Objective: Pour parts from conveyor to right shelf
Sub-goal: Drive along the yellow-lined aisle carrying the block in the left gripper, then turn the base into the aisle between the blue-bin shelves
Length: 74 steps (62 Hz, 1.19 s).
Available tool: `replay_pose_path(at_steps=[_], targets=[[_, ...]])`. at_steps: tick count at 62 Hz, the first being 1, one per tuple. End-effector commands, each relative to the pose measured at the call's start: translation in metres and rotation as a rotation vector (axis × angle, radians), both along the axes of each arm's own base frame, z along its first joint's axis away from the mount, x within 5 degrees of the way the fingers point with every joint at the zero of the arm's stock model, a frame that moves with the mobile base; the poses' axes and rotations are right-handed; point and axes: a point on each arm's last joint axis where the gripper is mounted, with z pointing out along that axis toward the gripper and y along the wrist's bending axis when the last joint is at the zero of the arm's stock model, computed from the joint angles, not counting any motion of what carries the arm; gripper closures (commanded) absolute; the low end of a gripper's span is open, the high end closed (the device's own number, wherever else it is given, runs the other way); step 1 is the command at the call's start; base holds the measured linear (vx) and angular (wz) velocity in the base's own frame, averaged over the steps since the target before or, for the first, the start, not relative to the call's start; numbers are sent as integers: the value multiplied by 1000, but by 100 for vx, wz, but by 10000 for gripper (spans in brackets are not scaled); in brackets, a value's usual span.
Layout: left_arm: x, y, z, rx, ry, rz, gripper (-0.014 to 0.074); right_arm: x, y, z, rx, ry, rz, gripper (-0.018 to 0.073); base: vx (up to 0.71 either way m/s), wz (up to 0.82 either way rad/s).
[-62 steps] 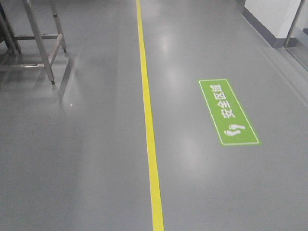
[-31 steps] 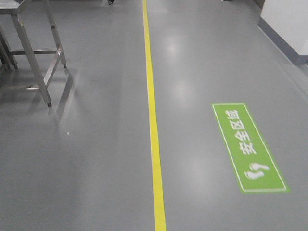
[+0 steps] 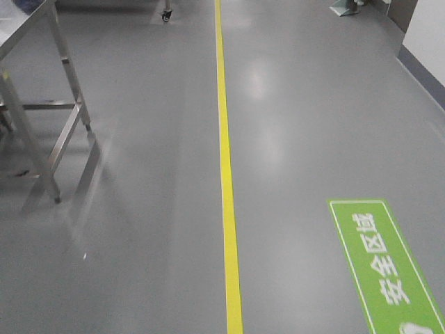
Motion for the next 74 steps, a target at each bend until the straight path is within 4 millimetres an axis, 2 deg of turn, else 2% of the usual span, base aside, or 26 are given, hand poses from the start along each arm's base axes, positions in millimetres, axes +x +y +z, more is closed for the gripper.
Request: replay_pose_path(at_steps=[1,34,74], targets=[[1,0,15,-27,-92,-3,603,-1,0,3,-5,-75,-7,568,80,-5],[1,0,15,-27,-93,-3,603,-1,0,3,-5,-75,-7,568,80,-4],[1,0,15,-27,-93,-3,603,-1,0,3,-5,-75,-7,568,78,11]])
